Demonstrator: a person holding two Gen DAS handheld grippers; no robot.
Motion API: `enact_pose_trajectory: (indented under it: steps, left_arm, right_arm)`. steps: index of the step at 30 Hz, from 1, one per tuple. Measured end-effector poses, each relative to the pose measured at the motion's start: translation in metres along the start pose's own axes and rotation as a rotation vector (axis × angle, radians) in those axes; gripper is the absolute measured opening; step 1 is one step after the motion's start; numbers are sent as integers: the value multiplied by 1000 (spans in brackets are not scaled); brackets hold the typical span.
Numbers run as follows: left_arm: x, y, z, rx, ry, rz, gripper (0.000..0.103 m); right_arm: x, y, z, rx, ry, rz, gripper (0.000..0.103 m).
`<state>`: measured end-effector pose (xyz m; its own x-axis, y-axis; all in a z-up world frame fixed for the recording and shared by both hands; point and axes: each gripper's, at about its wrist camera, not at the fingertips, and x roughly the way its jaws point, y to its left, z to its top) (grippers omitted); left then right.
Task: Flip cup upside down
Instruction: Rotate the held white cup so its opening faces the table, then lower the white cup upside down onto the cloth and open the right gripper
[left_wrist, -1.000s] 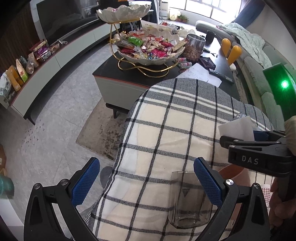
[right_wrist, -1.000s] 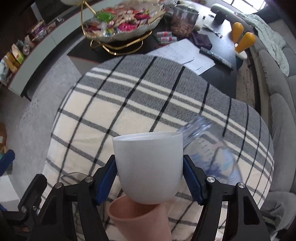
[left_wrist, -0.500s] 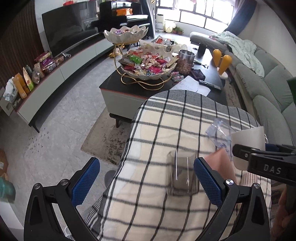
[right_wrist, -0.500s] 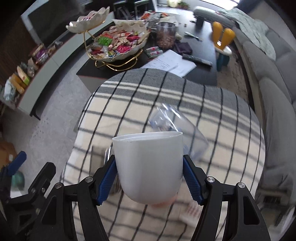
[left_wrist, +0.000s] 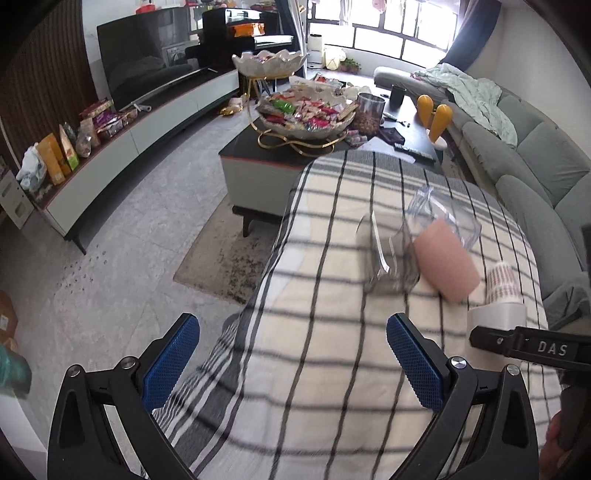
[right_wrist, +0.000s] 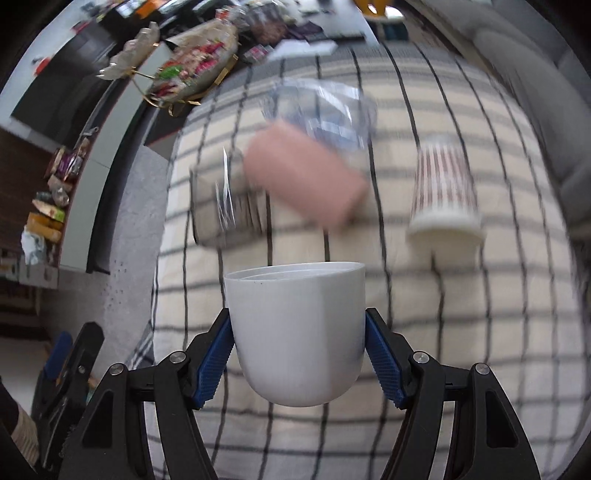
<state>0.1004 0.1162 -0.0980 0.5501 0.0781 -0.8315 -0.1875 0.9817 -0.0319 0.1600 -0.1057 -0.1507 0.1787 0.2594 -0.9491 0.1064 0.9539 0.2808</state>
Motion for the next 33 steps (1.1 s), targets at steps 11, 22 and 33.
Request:
enact_pose_trajectory:
  steps: [11,22,33]
  left_arm:
    - [8,29,-30,17,17,-44,103]
    - [26,20,-33,50,53,-94,103]
    - [8,10,-29,58,15,-106,103]
  right_arm:
    - [53,7,-45,74,105,-7,69]
    - [70,6,-43,77,120,-64,69]
    - [40,6,-39,52,59,-48,85]
